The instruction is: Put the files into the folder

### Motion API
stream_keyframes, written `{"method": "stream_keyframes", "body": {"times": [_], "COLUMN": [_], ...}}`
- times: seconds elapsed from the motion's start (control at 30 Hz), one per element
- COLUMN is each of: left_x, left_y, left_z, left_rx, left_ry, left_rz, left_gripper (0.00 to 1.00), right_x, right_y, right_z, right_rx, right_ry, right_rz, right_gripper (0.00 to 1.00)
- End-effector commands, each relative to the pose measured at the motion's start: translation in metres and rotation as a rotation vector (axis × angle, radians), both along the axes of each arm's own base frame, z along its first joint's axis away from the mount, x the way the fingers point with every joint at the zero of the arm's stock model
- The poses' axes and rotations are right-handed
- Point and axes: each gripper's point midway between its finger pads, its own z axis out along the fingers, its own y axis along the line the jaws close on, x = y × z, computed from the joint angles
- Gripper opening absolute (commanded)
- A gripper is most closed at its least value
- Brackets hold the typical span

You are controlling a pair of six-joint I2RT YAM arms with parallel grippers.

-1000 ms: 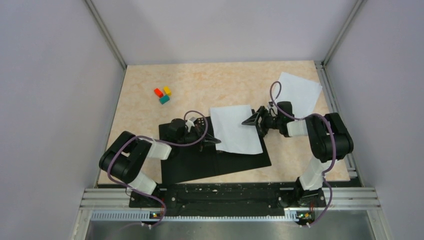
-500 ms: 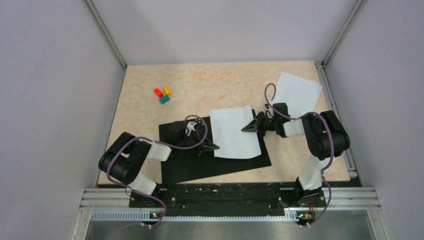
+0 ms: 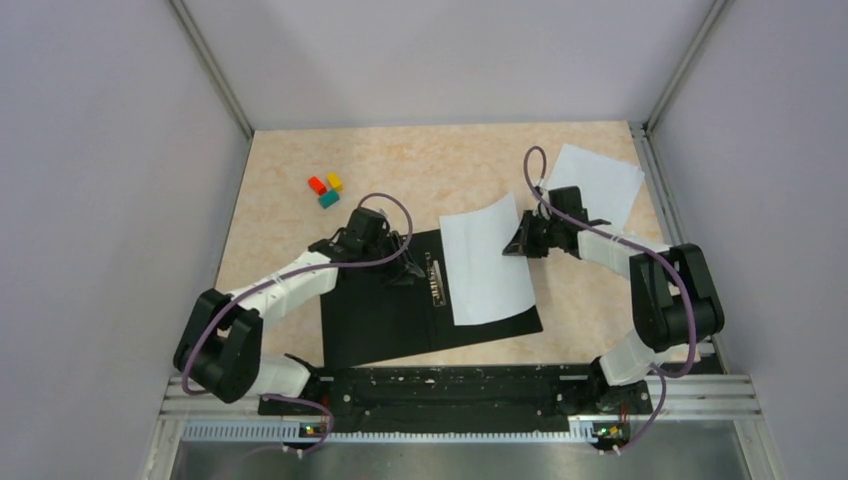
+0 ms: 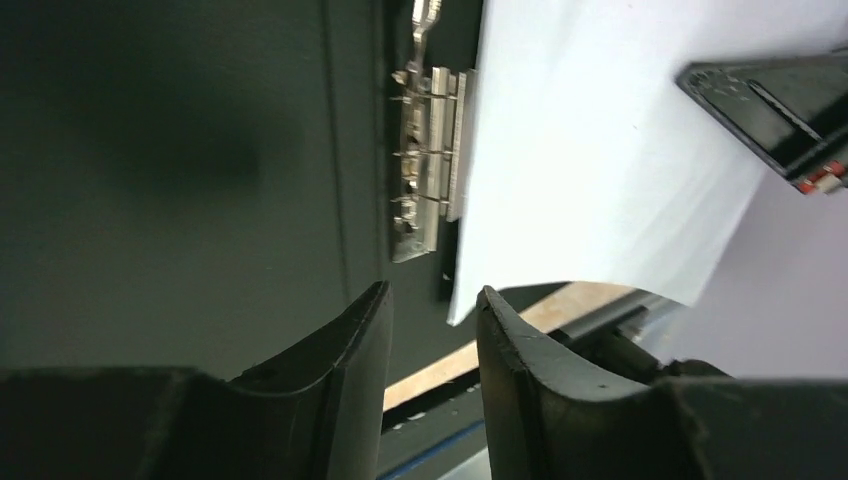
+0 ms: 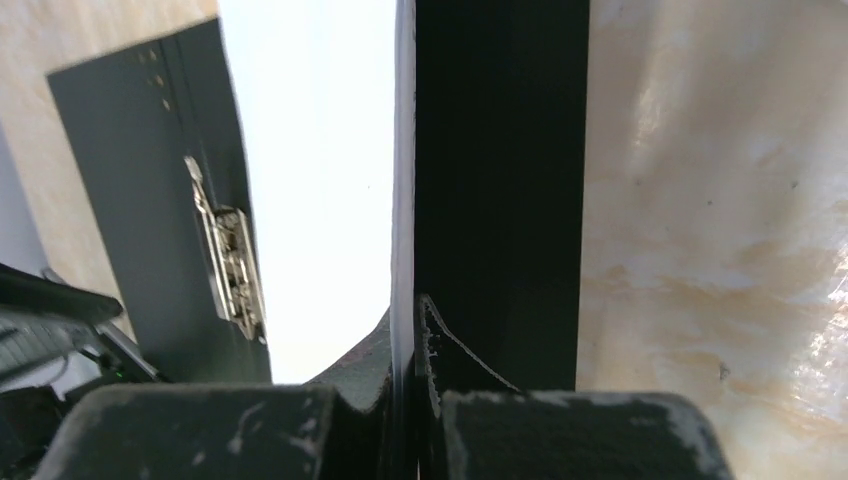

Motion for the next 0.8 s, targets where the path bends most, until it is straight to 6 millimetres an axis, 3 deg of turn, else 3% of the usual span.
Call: {"method": "stream_keyframes", "body": {"times": [0.0, 0.37, 0.77], "left_x": [0.006, 0.023, 0.033], "left_y": [0.034, 0.032, 0.028], "left_z": [-0.022, -0.062, -0.067], "left_rx": [0.245, 0.323, 0.346], "left_ry": [0.002, 0.058, 0.067], "left_rz": [0.013, 0.016, -0.003], "left_gripper": [0.4, 0.14, 0.08], "right_x": [-0.016, -0.024, -0.046], "right_y": [0.003, 0.018, 0.028], "right_z": [-0.006, -0.01, -0.008], "right_rx": [-0.088, -0.032, 0.009], "right_ry": [-0.021, 0.024, 0.054], "right_rz": [0.083, 0.086, 0.053], "right_gripper": [0.0, 0.0, 0.0]}}
